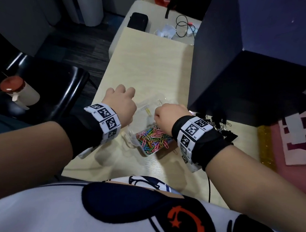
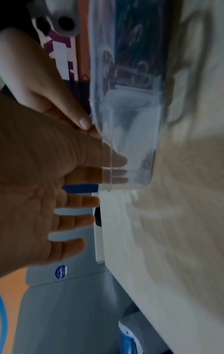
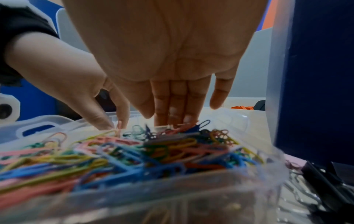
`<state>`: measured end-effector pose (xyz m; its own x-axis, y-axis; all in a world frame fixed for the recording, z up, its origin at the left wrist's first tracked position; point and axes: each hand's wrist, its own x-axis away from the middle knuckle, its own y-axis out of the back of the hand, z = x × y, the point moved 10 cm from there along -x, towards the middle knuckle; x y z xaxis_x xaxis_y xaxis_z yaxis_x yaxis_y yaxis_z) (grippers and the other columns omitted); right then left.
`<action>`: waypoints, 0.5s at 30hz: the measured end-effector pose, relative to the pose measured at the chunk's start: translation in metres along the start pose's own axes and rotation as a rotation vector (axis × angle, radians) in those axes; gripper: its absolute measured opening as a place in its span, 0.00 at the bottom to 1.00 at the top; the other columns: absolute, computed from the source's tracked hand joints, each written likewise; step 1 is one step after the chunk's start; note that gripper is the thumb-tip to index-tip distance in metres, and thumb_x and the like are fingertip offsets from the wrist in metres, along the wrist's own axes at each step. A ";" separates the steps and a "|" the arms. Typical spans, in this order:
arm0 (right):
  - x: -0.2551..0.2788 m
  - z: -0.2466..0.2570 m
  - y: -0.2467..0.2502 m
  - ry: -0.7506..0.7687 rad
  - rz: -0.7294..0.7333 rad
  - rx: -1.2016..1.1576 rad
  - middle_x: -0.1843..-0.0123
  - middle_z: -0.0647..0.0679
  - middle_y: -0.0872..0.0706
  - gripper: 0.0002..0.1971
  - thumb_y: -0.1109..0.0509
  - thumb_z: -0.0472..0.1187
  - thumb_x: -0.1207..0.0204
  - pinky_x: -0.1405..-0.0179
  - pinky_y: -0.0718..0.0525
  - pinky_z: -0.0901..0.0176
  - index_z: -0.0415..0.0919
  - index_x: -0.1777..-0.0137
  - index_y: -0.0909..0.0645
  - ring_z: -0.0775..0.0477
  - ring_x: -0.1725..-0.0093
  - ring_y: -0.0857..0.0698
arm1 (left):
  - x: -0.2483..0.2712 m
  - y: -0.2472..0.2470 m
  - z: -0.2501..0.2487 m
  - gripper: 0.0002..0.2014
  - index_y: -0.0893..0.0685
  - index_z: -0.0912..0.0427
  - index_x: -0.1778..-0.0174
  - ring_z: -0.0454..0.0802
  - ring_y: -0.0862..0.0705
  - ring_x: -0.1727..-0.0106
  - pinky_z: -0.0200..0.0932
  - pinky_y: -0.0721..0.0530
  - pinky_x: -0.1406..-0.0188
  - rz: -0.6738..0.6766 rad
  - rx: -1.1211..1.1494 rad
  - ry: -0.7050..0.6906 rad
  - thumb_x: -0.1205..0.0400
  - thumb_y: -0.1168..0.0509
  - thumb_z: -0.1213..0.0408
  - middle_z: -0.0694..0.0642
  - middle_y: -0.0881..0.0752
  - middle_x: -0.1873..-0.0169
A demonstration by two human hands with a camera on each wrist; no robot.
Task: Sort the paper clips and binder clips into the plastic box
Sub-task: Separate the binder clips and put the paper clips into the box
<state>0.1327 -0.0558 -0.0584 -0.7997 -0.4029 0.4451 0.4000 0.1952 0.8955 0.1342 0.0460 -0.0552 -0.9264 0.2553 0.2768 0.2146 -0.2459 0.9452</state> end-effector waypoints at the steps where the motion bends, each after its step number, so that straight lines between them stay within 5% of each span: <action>1: -0.004 0.000 -0.001 0.001 0.021 -0.008 0.41 0.44 0.17 0.14 0.45 0.43 0.18 0.42 0.27 0.48 0.45 0.40 0.19 0.40 0.42 0.18 | -0.002 -0.003 -0.002 0.10 0.11 0.51 0.51 0.59 0.31 0.38 0.55 0.28 0.43 0.029 -0.026 0.013 0.24 0.32 0.54 0.53 0.28 0.39; 6: -0.024 0.009 -0.001 0.063 0.028 -0.005 0.39 0.44 0.22 0.16 0.39 0.41 0.20 0.50 0.19 0.49 0.44 0.34 0.23 0.37 0.44 0.16 | -0.004 -0.010 -0.009 0.10 0.15 0.56 0.47 0.60 0.29 0.40 0.55 0.28 0.43 0.117 -0.080 0.055 0.24 0.34 0.64 0.55 0.26 0.43; 11: -0.029 0.024 -0.003 0.136 0.043 0.090 0.41 0.45 0.21 0.14 0.38 0.40 0.22 0.58 0.26 0.53 0.45 0.38 0.20 0.37 0.47 0.16 | -0.006 -0.018 -0.009 0.11 0.15 0.58 0.46 0.59 0.28 0.40 0.55 0.28 0.44 0.132 -0.030 0.044 0.24 0.35 0.67 0.55 0.24 0.43; 15: -0.035 0.027 -0.002 0.113 0.023 0.140 0.41 0.46 0.19 0.12 0.38 0.37 0.21 0.53 0.31 0.52 0.46 0.40 0.20 0.40 0.43 0.17 | -0.006 -0.017 -0.004 0.08 0.13 0.51 0.49 0.58 0.27 0.41 0.54 0.26 0.44 0.079 0.084 0.018 0.23 0.33 0.61 0.52 0.23 0.42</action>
<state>0.1481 -0.0181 -0.0754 -0.7325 -0.4930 0.4694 0.3455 0.3248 0.8804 0.1349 0.0452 -0.0733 -0.9109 0.2211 0.3483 0.3116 -0.1848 0.9321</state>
